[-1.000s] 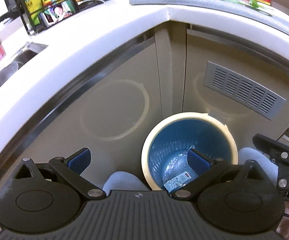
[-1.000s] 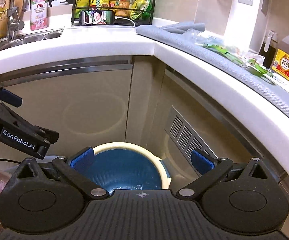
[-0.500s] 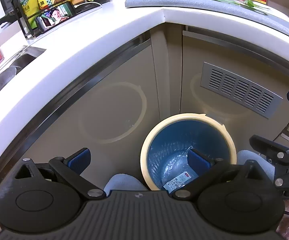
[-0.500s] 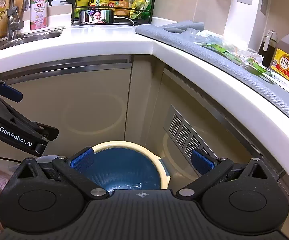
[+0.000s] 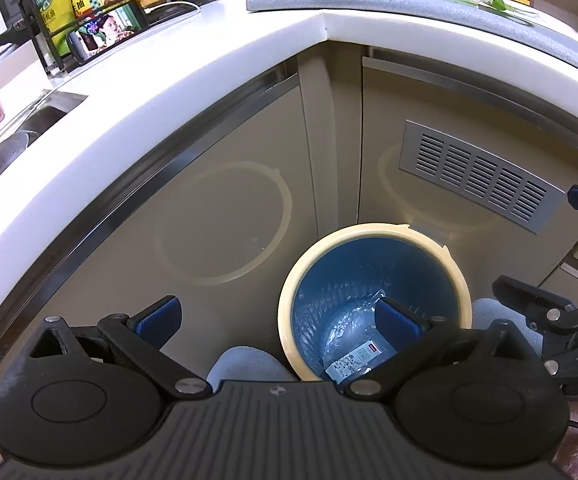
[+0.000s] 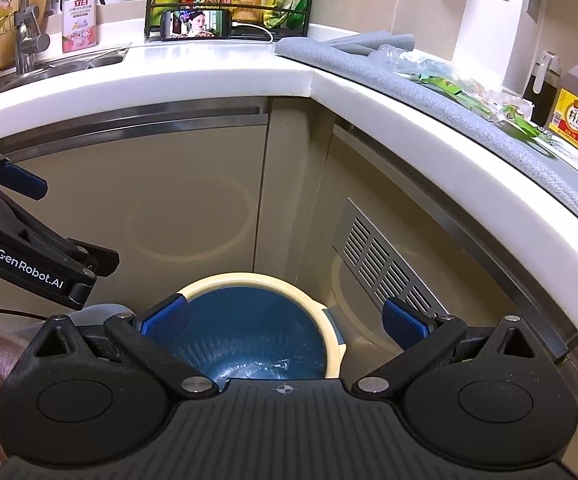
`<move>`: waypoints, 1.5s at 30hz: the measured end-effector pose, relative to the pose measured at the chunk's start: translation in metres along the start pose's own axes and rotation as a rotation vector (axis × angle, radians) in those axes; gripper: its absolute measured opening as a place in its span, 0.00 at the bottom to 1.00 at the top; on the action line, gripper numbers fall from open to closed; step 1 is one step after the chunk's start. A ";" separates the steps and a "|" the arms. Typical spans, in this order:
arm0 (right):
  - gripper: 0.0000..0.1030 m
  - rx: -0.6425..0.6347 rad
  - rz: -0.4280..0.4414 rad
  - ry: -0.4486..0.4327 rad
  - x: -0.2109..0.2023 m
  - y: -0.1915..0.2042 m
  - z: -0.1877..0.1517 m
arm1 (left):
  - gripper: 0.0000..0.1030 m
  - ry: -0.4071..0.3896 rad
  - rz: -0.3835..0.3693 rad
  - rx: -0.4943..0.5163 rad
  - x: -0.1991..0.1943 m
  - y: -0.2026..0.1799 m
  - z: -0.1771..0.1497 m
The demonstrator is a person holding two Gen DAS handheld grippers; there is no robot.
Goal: Collect trash
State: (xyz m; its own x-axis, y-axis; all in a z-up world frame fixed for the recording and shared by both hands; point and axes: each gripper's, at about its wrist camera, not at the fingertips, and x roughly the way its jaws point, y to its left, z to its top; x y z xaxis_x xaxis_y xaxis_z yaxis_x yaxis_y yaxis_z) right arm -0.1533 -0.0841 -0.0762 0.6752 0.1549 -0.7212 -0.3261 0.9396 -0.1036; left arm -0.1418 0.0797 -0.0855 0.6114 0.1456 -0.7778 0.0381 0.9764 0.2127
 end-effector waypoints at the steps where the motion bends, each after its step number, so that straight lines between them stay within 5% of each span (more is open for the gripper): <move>1: 1.00 0.000 0.000 0.001 0.000 0.000 -0.001 | 1.00 0.000 0.001 0.000 0.000 0.000 0.000; 29: 1.00 -0.003 0.010 -0.006 0.007 -0.007 0.000 | 1.00 -0.037 0.033 0.023 -0.001 0.002 0.009; 45: 1.00 0.065 0.052 -0.041 0.011 -0.028 0.021 | 1.00 -0.016 -0.042 0.007 0.004 0.000 0.017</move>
State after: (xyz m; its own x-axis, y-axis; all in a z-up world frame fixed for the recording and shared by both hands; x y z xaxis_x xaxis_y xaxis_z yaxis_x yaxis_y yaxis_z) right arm -0.1229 -0.1028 -0.0670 0.6856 0.2147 -0.6956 -0.3187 0.9476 -0.0216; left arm -0.1259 0.0778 -0.0790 0.6220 0.1020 -0.7763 0.0690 0.9805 0.1841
